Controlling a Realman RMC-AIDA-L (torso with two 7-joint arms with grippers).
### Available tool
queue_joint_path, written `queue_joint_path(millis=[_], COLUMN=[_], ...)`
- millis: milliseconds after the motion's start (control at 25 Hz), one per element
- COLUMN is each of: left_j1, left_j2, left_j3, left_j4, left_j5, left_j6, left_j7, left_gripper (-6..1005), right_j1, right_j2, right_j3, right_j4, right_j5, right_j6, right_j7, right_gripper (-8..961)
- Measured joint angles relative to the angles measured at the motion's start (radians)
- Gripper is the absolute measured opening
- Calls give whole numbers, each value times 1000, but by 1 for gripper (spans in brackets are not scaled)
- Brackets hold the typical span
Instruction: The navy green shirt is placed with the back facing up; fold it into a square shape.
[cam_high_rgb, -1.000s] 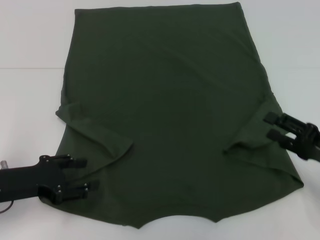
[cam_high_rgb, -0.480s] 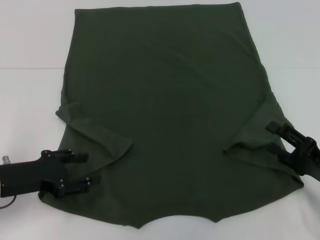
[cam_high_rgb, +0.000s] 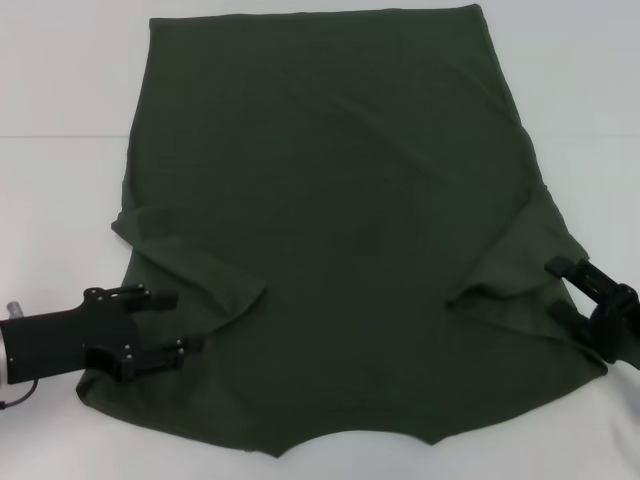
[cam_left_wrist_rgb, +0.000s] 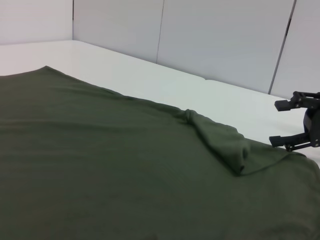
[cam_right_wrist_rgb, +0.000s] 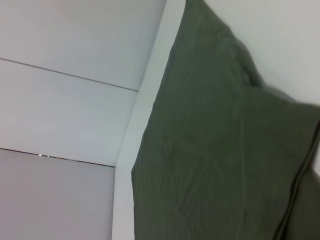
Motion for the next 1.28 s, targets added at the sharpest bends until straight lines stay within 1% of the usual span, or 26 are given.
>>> queue_joint_path(millis=[360,600,1280], left_j1=[-5,-6,-6], left_j2=[1,0,-2], left_j3=[0,0,0], left_j4=[0,0,0], left_j5=[-7,-7,-8], left_j6=[-9,-12,-15], left_j7=[0,0,0], left_gripper=[699,700,700], right_j1=[44,61,121], right_j2=[2,2,5], right_j3=[-6,-9,-17], right_j4=[25,25,42], right_j5=[0,0,-6], right_j6=[63,87,116], right_j7=[-1,-1,-4], right_gripper=[909,910,912])
